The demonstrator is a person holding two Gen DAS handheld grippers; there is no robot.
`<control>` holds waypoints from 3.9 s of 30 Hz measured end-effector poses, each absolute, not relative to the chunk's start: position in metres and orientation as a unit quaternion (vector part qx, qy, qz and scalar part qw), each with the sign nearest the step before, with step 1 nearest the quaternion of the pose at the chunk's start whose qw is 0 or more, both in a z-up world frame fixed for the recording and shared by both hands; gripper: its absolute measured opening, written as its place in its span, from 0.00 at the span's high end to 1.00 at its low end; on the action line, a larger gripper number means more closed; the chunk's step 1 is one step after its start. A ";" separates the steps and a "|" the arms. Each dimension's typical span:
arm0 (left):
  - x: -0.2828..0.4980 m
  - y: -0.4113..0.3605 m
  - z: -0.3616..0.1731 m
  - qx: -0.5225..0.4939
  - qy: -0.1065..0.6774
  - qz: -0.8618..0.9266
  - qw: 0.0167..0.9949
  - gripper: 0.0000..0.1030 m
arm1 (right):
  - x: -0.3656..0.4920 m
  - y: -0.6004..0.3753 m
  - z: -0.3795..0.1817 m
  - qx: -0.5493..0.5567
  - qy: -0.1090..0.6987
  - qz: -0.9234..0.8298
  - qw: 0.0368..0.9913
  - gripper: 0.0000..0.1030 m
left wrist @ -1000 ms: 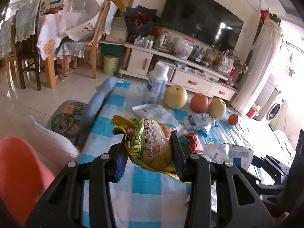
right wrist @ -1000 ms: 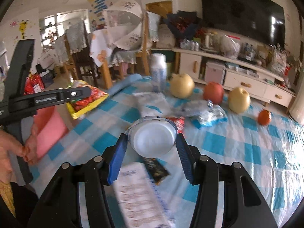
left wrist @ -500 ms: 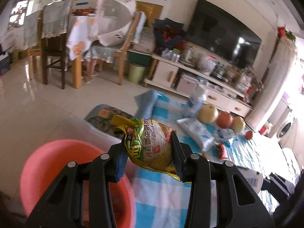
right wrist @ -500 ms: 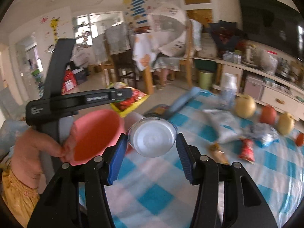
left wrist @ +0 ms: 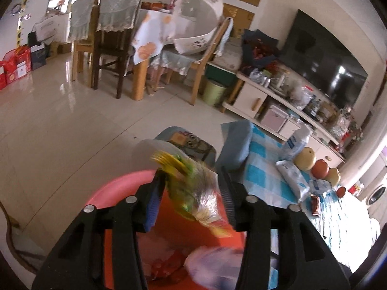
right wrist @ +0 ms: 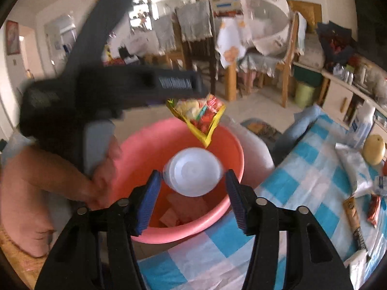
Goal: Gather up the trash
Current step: 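Carry chip bag and bottle over the pink bucket and open both grippers, then bring both open tools back over the table, then move left tool to the white feather wipe pack while right reaches the green-white pack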
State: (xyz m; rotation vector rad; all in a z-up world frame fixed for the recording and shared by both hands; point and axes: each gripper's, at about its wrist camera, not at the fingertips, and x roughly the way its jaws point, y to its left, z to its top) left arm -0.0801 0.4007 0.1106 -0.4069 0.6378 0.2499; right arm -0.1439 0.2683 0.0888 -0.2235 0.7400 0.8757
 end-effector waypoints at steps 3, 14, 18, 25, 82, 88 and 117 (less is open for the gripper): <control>-0.083 0.400 0.114 -0.186 0.293 0.142 0.927 0.27 | -0.146 0.253 0.084 -0.080 0.352 0.401 0.842 0.15; -0.088 0.363 0.134 -0.132 0.164 0.094 0.973 0.15 | -0.149 0.187 0.087 -0.047 0.350 0.349 0.868 0.10; -0.078 0.349 0.133 -0.134 0.177 0.071 0.972 0.15 | -0.157 0.170 0.088 -0.061 0.338 0.333 0.878 0.08; -0.066 0.323 0.133 -0.117 0.201 0.057 0.971 0.15 | -0.170 0.147 0.089 -0.083 0.324 0.305 0.892 0.05; 0.048 0.065 0.094 0.105 0.340 -0.181 0.917 0.16 | -0.079 -0.191 0.073 0.150 0.366 0.056 0.916 0.05; 0.121 0.042 0.084 0.039 0.376 -0.148 0.914 0.22 | -0.056 -0.182 0.071 0.121 0.356 0.084 0.923 0.05; 0.101 -0.087 0.028 0.082 0.490 -0.228 0.837 0.39 | -0.047 -0.252 0.064 0.153 0.365 0.026 0.918 0.05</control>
